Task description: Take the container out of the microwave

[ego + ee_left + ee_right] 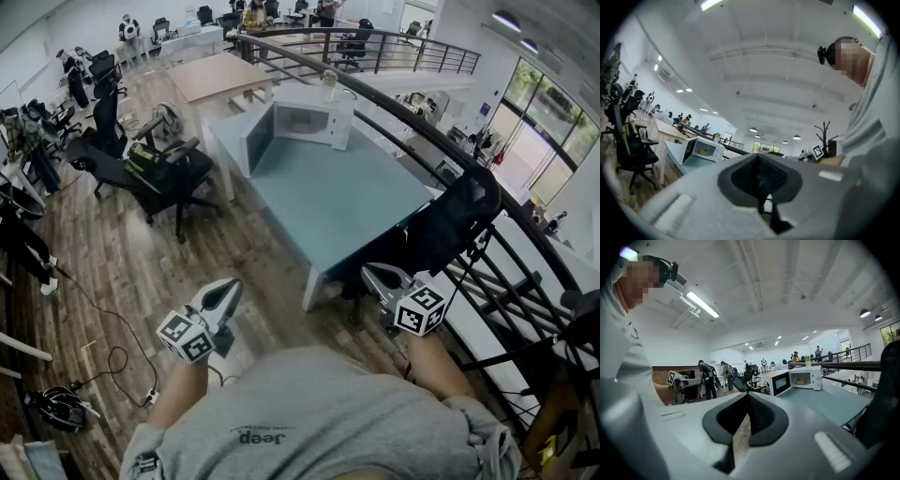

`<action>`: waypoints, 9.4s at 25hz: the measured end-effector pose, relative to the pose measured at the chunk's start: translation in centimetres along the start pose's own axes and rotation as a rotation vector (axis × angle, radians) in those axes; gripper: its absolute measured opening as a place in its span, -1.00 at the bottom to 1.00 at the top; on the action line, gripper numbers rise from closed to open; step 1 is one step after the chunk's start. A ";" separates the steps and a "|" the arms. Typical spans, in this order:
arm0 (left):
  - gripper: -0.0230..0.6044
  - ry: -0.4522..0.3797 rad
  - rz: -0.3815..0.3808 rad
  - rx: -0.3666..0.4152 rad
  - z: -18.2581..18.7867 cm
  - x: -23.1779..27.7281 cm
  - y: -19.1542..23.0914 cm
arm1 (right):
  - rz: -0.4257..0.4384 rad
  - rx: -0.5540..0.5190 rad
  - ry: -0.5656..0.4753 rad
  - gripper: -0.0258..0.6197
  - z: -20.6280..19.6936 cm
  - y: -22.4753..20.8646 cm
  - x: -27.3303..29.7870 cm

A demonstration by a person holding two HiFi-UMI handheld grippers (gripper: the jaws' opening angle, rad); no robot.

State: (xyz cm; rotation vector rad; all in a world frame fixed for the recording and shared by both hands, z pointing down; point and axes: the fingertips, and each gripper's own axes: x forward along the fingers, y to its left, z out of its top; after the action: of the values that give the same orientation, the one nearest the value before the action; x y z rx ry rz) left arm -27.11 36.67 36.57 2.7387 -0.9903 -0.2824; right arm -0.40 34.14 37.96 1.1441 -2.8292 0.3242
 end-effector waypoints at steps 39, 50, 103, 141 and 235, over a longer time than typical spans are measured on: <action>-0.87 -0.006 0.080 0.026 -3.2 11.9 -9.2 | 0.126 0.049 -0.037 -0.91 0.4 -11.4 -8.8; -0.87 -0.001 0.090 -0.013 -4.0 13.5 -0.9 | 0.156 0.067 -0.013 -0.91 0.0 -14.5 0.9; -0.87 0.118 -0.073 -0.021 0.0 48.2 33.6 | 0.115 -0.063 0.030 -0.91 9.4 -46.6 37.8; -0.87 0.182 0.009 -0.094 -14.7 66.7 63.2 | -0.001 -0.521 0.301 -0.74 -1.5 -70.1 75.5; -0.87 0.065 -0.061 0.060 -1.8 61.1 45.4 | 0.166 -0.736 0.496 -0.86 3.6 -51.7 57.6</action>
State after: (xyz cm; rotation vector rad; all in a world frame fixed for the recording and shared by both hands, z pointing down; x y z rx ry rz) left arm -8.01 -36.64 43.84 2.8162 -0.9137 -0.1755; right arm -5.92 -42.00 51.55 0.5701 -2.2696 -0.3597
